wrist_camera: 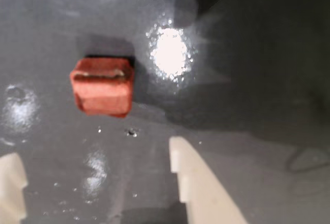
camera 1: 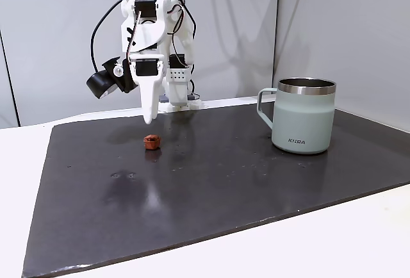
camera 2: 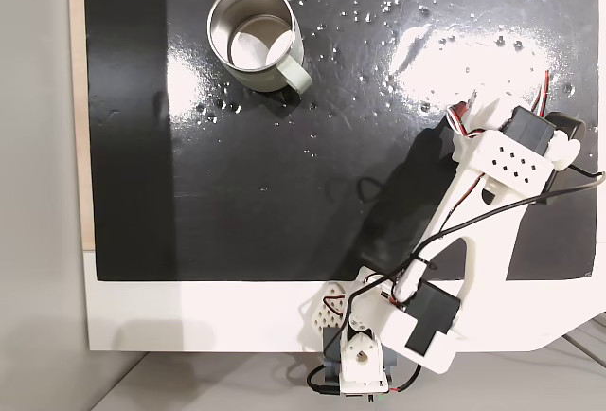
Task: Grasp a cube and put it in the cup.
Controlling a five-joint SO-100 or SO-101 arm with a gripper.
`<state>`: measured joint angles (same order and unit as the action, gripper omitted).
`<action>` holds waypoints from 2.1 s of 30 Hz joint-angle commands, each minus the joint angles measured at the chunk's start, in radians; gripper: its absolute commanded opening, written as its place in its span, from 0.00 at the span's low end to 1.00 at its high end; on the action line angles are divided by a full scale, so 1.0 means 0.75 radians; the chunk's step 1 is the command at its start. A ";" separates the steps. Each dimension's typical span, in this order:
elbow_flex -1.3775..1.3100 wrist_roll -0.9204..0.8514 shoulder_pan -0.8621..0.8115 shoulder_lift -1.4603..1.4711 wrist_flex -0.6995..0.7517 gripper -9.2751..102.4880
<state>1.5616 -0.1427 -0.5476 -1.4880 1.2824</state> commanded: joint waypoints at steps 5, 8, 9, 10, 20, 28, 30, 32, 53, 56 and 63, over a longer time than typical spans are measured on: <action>-0.004 -0.033 -0.018 0.061 -0.067 0.34; -0.004 -0.049 -0.025 0.094 -0.094 0.34; -0.004 -0.053 -0.029 0.106 -0.104 0.34; -0.004 -0.059 -0.031 0.117 -0.110 0.34; -0.006 -0.098 -0.020 0.190 -0.155 0.33; -0.037 -0.108 0.004 0.239 -0.162 0.31; -0.053 -0.108 0.004 0.256 -0.162 0.31; -0.067 -0.115 0.004 0.270 -0.162 0.29; -0.211 -0.065 0.018 0.131 0.039 0.10; -0.303 -0.037 0.043 0.041 0.141 0.10; -0.628 0.027 0.112 -0.110 0.440 0.10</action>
<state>1.2241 -0.1381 -0.4847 -1.4803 1.5309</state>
